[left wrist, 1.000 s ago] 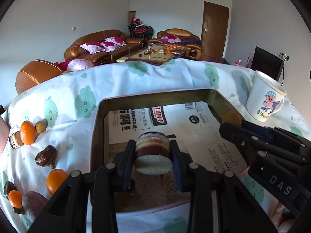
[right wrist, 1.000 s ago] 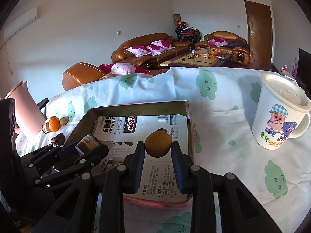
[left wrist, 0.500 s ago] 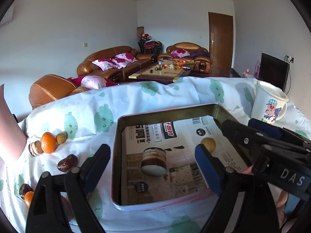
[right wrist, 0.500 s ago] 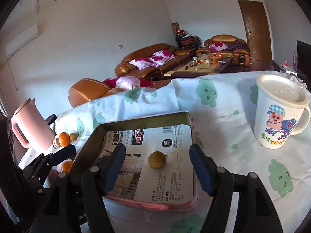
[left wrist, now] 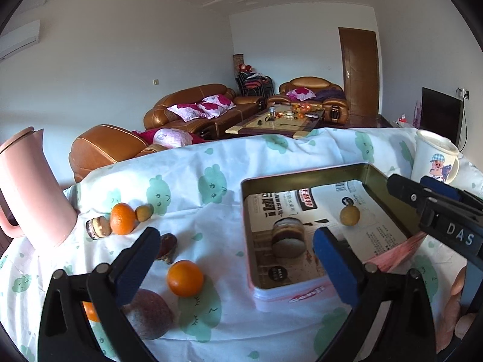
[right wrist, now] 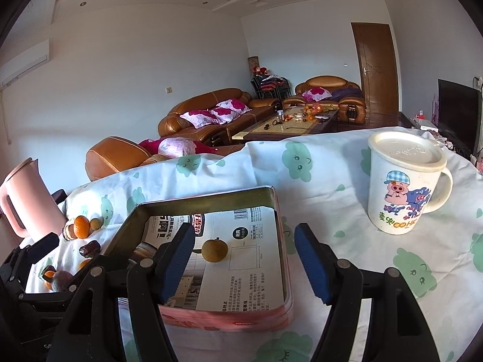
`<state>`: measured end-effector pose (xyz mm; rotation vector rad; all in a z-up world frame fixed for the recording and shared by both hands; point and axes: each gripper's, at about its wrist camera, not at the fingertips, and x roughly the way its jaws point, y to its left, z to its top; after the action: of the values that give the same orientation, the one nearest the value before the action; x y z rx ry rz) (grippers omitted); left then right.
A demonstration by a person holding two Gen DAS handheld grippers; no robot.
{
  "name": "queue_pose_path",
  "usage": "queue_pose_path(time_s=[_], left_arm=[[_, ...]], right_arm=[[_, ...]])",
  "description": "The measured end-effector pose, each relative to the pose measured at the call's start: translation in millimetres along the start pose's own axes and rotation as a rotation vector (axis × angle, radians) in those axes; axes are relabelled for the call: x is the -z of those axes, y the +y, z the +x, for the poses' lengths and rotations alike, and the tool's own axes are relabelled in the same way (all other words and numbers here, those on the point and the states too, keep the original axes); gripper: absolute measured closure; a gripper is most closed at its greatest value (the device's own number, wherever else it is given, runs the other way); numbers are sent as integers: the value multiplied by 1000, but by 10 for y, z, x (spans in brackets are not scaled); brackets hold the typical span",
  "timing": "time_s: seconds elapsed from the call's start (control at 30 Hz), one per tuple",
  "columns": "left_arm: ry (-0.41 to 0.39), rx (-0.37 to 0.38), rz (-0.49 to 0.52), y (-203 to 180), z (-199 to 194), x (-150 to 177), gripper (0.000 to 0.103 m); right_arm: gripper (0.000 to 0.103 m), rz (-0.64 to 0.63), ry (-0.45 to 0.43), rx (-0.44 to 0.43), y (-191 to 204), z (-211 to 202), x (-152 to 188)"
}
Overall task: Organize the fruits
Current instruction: 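Grasp the dark purple round fruit with the right tool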
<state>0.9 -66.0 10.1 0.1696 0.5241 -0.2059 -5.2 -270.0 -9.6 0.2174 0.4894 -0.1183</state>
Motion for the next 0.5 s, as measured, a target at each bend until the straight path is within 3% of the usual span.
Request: queue_pose_path(time_s=[0.23,0.5], left_arm=[[20,-11,-23,281,-41,117,0],[46,-31,-65,662,-55,196,0]], right_arm=[[33,-22,-20,12,216,-125,92],[33,-46,-1,-44,576,-190,234]])
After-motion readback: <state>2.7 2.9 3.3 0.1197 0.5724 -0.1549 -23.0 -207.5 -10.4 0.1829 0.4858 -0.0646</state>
